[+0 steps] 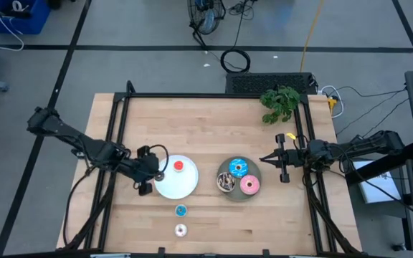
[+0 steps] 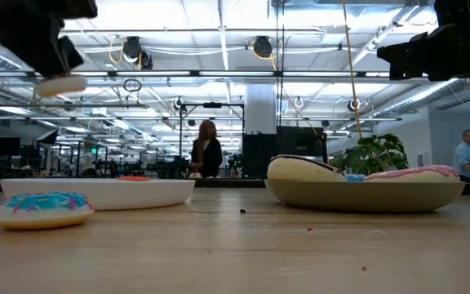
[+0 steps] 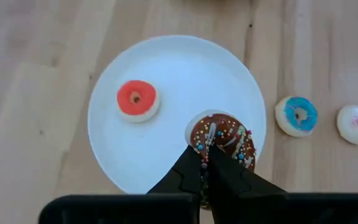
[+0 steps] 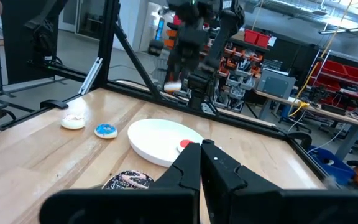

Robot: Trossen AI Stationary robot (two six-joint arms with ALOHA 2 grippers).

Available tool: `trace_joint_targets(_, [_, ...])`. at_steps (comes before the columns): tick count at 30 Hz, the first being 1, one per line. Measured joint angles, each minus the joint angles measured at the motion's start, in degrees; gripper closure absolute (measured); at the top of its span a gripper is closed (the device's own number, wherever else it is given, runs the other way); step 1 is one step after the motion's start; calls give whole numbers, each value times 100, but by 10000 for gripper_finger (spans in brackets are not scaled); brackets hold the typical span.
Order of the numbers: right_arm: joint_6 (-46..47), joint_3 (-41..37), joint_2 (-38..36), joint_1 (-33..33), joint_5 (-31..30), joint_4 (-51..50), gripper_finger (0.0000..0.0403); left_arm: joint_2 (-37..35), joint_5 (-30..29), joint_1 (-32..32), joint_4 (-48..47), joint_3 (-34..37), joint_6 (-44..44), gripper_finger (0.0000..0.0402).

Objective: Pick & Place donuts
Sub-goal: Put the small brown donut on the white plate

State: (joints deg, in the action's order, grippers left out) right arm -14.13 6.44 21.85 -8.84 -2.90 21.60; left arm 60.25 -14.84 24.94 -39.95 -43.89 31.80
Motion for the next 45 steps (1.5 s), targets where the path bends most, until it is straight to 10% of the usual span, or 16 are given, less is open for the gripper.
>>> trace_joint_targets(45, [-17,0,7,1,0,-6,403,-7,234,-90,280,329,-44,385])
